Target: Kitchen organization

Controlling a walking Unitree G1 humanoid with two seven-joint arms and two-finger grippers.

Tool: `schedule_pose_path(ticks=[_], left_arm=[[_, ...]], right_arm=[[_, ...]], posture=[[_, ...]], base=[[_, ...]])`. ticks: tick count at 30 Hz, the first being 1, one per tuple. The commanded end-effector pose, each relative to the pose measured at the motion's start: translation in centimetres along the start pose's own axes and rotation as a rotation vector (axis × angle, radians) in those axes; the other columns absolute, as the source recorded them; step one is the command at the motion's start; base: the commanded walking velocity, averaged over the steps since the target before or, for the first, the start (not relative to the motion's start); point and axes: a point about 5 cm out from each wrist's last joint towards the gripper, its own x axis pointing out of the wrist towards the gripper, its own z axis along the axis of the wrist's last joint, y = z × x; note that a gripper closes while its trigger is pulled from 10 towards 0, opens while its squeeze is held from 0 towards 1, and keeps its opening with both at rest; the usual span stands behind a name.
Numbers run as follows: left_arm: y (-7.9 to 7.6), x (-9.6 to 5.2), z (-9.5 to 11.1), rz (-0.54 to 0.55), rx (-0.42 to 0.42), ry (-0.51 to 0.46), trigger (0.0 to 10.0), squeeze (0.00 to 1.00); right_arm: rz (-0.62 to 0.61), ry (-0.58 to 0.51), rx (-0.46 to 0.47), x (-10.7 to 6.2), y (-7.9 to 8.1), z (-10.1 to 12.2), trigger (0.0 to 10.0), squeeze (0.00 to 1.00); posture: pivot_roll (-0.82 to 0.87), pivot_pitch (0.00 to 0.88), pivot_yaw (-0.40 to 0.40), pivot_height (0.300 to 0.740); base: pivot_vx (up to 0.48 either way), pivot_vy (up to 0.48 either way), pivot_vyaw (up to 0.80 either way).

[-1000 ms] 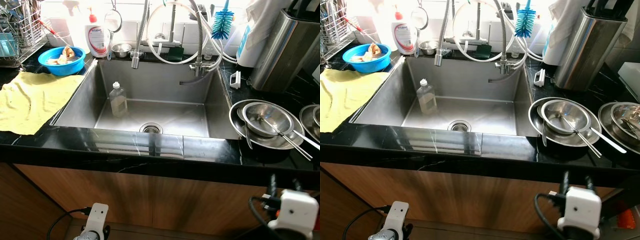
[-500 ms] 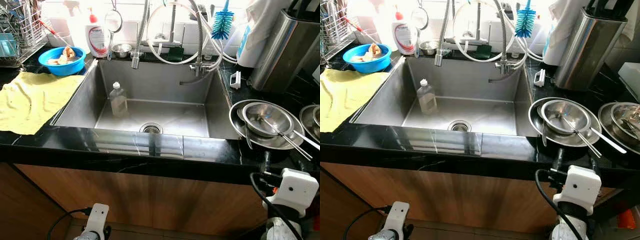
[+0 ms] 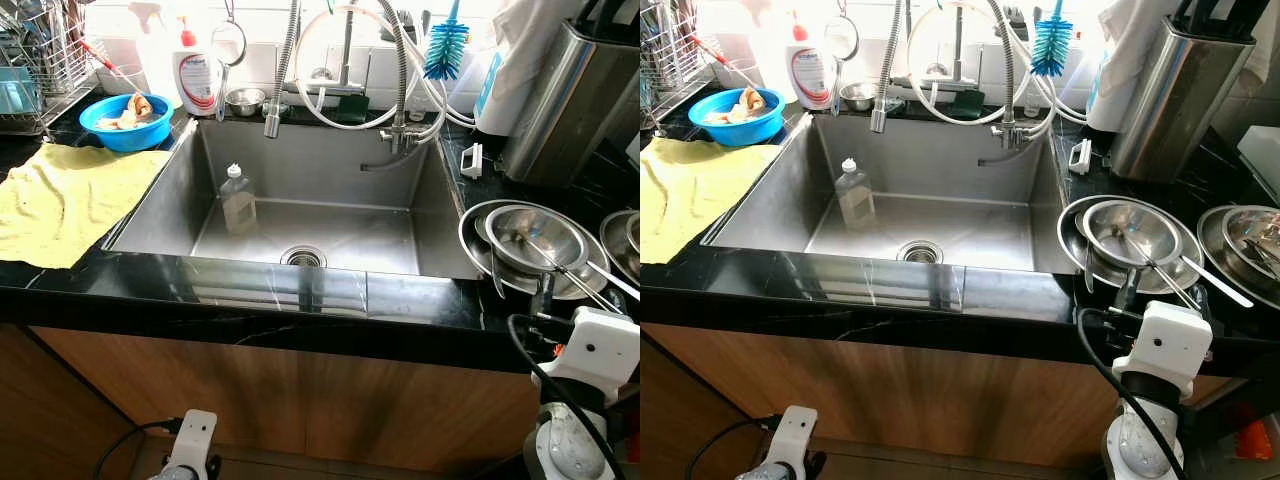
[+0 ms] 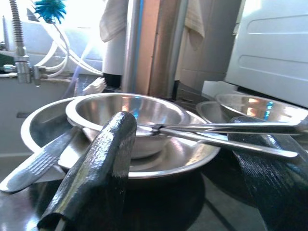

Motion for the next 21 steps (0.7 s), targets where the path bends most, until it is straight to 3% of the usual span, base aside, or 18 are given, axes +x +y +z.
schedule_pose_path(ticks=[1, 7, 8, 9, 10, 21], left_arm=[[0.29, -0.14, -0.68, -0.004, 0.018, 0.02, 10.0, 0.0], [0.4, -0.2, -0.94, -0.001, 0.022, 0.025, 10.0, 0.0], [0.38, -0.2, -0.95, -0.001, 0.022, 0.025, 10.0, 0.0], [0.36, -0.2, -0.97, -0.001, 0.023, 0.026, 10.0, 0.0], [0.31, -0.2, -0.96, -0.001, 0.026, 0.026, 10.0, 0.0], [-0.35, -0.11, -0.89, -0.006, 0.031, 0.026, 10.0, 0.0]], right_arm=[[-0.013, 0.001, -0.01, 0.09, -0.11, 0.05, 10.0, 0.0], [-0.018, 0.005, -0.002, 0.14, -0.04, -0.06, 10.0, 0.0], [-0.019, 0.005, 0.002, 0.18, -0.02, -0.07, 2.9, 0.0], [-0.018, 0.005, 0.004, 0.21, -0.01, -0.07, 2.9, 0.0], [-0.014, 0.006, 0.009, 0.28, 0.07, -0.08, 0.0, 0.0], [0.002, 0.0, 0.026, 0.65, 0.56, 0.15, 0.0, 0.0]], posture=[[-0.18, 0.0, -0.019, 0.74], [-0.18, 0.0, -0.022, 0.74], [-0.18, 0.0, -0.021, 0.74], [-0.18, 0.0, -0.021, 0.74], [-0.18, 0.0, -0.021, 0.74], [-0.17, 0.0, -0.023, 0.74]], base=[[0.0, 0.0, 0.0], [0.0, 0.0, 0.0], [0.0, 0.0, 0.0], [0.0, 0.0, 0.0], [0.0, 0.0, 0.0], [0.0, 0.0, 0.0]])
